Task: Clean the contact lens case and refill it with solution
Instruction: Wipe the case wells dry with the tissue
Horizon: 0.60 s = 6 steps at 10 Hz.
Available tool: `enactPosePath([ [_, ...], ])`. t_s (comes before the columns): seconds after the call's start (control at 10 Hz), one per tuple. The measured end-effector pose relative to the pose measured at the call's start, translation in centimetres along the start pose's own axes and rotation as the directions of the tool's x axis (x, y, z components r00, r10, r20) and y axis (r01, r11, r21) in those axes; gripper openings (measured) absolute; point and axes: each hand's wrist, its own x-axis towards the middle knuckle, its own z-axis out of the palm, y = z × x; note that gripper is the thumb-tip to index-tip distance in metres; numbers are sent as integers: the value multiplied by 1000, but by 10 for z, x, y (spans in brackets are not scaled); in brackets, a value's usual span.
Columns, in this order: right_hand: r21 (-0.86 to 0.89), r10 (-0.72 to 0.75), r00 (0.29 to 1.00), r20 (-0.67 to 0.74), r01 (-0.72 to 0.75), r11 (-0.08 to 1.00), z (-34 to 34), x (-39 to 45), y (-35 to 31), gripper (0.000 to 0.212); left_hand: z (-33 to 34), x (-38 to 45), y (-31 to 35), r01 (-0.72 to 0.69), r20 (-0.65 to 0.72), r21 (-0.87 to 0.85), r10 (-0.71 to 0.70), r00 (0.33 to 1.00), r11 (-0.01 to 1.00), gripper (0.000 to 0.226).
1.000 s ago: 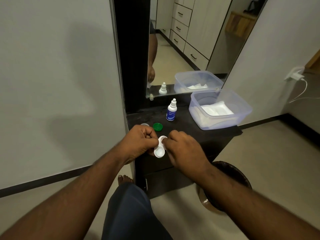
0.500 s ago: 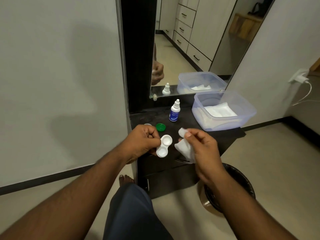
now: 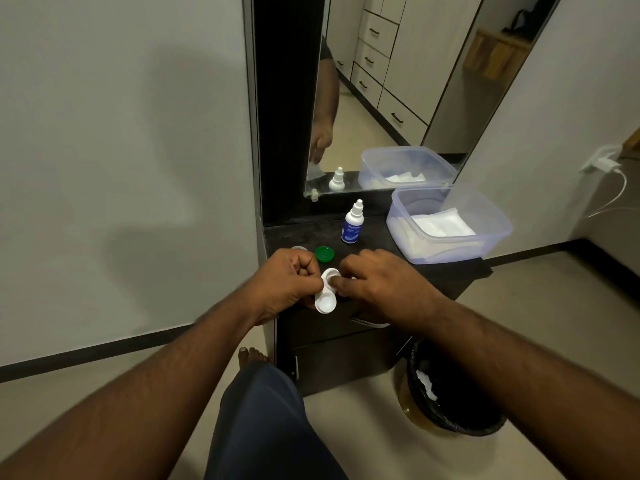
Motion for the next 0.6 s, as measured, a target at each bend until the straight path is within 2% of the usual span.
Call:
enactPosePath([
  [0.1,63,181,982,-57,-178,982,9,-1,-20,33,1,-1,-1,-7,-18,-1,7,1000,1000,17],
  [0.2,643,682,726,91,-566,516,8,9,-48,14,2,-2,-1,-17,-23,-2,17,1000,1000,17],
  [0.3,635,539,395,744,-168,-754,-6,14,-52,14,3,-2,-3,-13,-45,-13,12,999,1000,21],
  [0.4,589,594,345,727,131,-797,-8,7,-49,14,5,-1,-2,-11,-41,25,12,999,1000,20],
  [0.5,928,854,365,371,-158,-336,-7,2,-45,13,4,-1,-1,-17,-26,48,19,999,999,21],
  [0.6,684,609,766,-204,-334,649,-2,-5,-28,14,1,1,-2,-23,-4,68,23,1000,997,24],
])
